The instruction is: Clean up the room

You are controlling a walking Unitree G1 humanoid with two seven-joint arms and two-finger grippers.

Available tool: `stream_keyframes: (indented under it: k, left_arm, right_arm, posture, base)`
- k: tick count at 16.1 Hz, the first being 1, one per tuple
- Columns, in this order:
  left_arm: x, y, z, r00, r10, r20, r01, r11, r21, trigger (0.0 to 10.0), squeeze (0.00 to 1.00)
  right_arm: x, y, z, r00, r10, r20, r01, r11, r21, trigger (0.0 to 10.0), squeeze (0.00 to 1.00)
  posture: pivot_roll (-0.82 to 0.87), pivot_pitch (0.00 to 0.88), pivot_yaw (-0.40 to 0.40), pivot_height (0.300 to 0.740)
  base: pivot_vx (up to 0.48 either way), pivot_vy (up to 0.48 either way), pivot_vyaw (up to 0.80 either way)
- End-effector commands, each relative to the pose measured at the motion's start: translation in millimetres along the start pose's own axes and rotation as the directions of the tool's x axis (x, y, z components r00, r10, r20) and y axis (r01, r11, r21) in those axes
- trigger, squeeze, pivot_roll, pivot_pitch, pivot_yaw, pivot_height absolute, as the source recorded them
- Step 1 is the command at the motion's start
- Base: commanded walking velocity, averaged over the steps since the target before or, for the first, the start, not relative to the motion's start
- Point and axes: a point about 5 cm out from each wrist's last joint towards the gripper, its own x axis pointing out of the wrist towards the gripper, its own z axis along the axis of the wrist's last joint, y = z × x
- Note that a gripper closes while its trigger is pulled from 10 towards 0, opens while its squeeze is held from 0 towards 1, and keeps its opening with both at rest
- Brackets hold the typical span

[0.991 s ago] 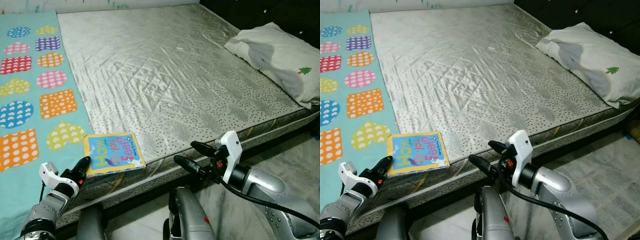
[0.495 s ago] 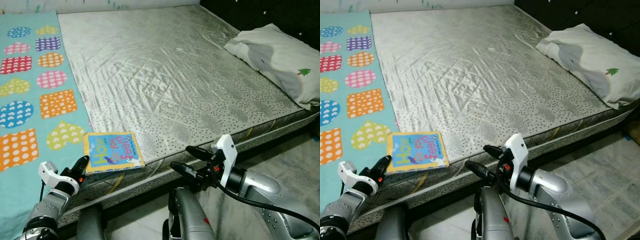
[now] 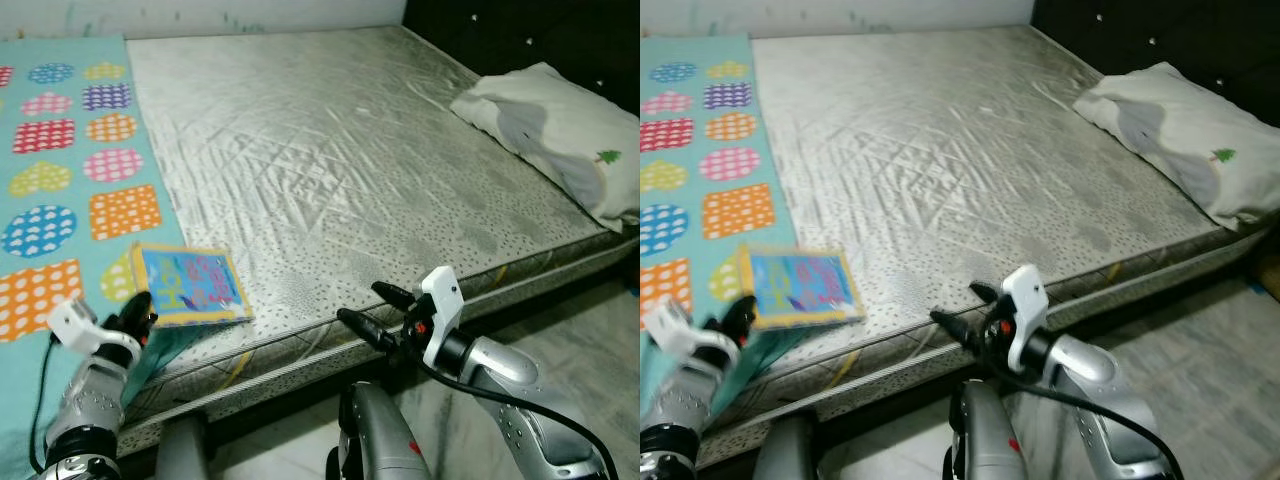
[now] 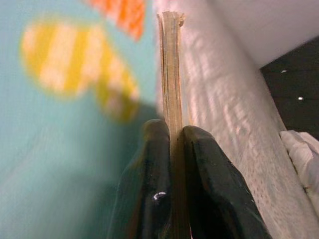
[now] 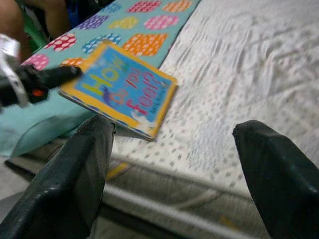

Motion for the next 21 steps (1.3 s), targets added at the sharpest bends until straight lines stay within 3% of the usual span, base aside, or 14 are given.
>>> stream_keyframes:
  k: [1, 2, 3, 4, 6, 9, 12, 13, 21]
  left_arm:
    - [2.6, -6.2, 14.5, 0.998, -0.023, 0.059, 0.019, 0.998, 0.067, 0.0, 0.00]
    - [6.8, -42.5, 36.3, 0.977, -0.143, 0.160, 0.101, 0.965, 0.243, 0.0, 0.00]
    - [4.5, -68.4, 42.6, 0.954, -0.231, 0.193, 0.151, 0.922, 0.357, 0.0, 0.00]
    - [2.8, -78.5, 41.9, 0.945, -0.263, 0.196, 0.166, 0.897, 0.409, 0.0, 0.00]
    - [-2.8, -104.3, 37.3, 0.917, -0.359, 0.177, 0.216, 0.817, 0.535, 0.0, 0.00]
    - [-10.8, -135.2, 25.5, 0.894, -0.424, 0.145, 0.278, 0.779, 0.562, 0.0, 0.00]
    - [-17.9, -135.4, 12.7, 0.906, -0.410, 0.106, 0.284, 0.773, 0.567, 0.0, 0.00]
    - [-19.4, -131.8, 9.3, 0.914, -0.393, 0.097, 0.280, 0.787, 0.550, 0.0, 0.00]
    - [-24.9, -124.1, -3.7, 0.940, -0.337, 0.061, 0.260, 0.817, 0.514, 0.0, 0.00]
  right_arm:
    - [-2.4, -6.2, 4.3, 0.999, -0.039, 0.018, 0.040, 0.999, -0.017, 10.0, 0.00]
    - [5.4, -11.7, 13.4, 0.986, -0.150, 0.076, 0.153, 0.987, -0.039, 10.0, 0.00]
    - [10.7, -12.9, 17.3, 0.975, -0.195, 0.108, 0.200, 0.979, -0.040, 10.0, 0.00]
    - [13.0, -12.9, 18.8, 0.970, -0.213, 0.121, 0.219, 0.975, -0.037, 10.0, 0.00]
    - [18.0, -13.1, 21.9, 0.952, -0.266, 0.151, 0.274, 0.961, -0.035, 10.0, 0.00]
    - [23.0, -13.5, 25.6, 0.923, -0.337, 0.188, 0.339, 0.941, 0.025, 10.0, 0.00]
    - [28.2, -11.4, 28.6, 0.917, -0.336, 0.215, 0.320, 0.941, 0.110, 10.0, 0.00]
    - [30.4, -8.7, 33.3, 0.914, -0.323, 0.245, 0.304, 0.946, 0.113, 10.0, 0.00]
    - [38.7, -9.1, 47.0, 0.899, -0.312, 0.306, 0.282, 0.949, 0.140, 10.0, 0.00]
  posture:
    - [-0.10, 0.002, -0.053, 0.570]
    - [-0.08, 0.000, -0.042, 0.570]
    - [-0.07, 0.000, -0.037, 0.570]
    - [-0.07, 0.000, -0.037, 0.570]
    - [-0.06, 0.000, -0.035, 0.570]
    - [-0.06, 0.000, -0.033, 0.570]
    - [-0.06, 0.000, -0.027, 0.570]
    - [-0.06, 0.000, -0.027, 0.570]
    - [-0.05, 0.000, -0.019, 0.665]
  base:
    - [0.000, 0.000, 0.00]
    - [0.000, 0.000, 0.00]
    - [0.000, 0.000, 0.00]
    - [0.000, 0.000, 0.00]
    - [0.000, 0.000, 0.00]
    - [0.000, 0.000, 0.00]
    - [0.000, 0.000, 0.00]
    - [0.000, 0.000, 0.00]
    - [0.000, 0.000, 0.00]
